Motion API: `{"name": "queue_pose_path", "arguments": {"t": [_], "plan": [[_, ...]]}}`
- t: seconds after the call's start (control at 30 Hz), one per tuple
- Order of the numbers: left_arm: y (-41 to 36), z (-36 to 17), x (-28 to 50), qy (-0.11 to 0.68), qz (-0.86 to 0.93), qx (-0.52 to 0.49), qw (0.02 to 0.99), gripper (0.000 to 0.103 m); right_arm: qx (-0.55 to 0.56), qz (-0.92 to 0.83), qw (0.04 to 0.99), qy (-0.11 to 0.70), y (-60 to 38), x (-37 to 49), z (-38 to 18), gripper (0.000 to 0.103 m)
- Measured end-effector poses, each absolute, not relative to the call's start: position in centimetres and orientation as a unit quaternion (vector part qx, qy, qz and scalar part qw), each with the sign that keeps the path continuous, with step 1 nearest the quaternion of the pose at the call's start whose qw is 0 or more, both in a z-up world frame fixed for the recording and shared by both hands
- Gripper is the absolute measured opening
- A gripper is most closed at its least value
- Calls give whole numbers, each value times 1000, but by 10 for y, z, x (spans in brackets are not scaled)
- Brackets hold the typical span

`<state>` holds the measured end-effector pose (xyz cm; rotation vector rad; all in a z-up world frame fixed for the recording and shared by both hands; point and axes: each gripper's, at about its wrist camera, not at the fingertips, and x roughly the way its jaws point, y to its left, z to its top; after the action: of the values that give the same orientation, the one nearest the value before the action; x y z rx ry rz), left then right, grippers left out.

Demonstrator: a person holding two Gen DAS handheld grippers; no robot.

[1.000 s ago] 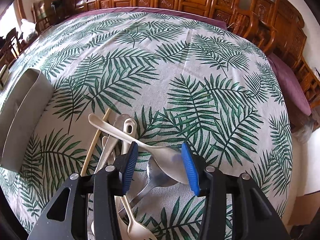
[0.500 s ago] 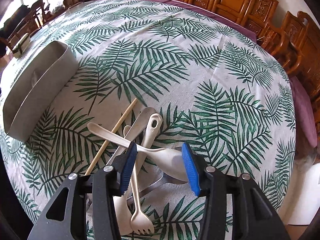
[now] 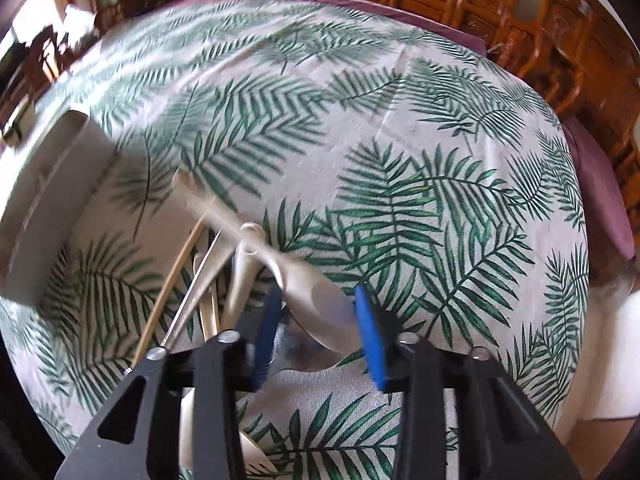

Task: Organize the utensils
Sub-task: 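Move the right gripper to the utensil pile and grasp a white plastic fork, then grasp a wooden chopstick with the left gripper while the right holds the white fork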

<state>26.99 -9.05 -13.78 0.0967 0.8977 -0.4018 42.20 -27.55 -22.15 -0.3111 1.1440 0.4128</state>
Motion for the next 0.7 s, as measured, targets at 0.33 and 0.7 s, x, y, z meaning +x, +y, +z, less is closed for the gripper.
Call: {"name": "queue_pose_path", "arguments": {"t": [0.33, 0.7], "plan": [[-109, -154, 283, 447, -192, 46, 872, 63, -99, 151, 827, 532, -307, 413, -209, 5], [-143, -197, 319, 499, -188, 26, 846, 51, -47, 131, 841, 523, -335, 355, -196, 5]]}}
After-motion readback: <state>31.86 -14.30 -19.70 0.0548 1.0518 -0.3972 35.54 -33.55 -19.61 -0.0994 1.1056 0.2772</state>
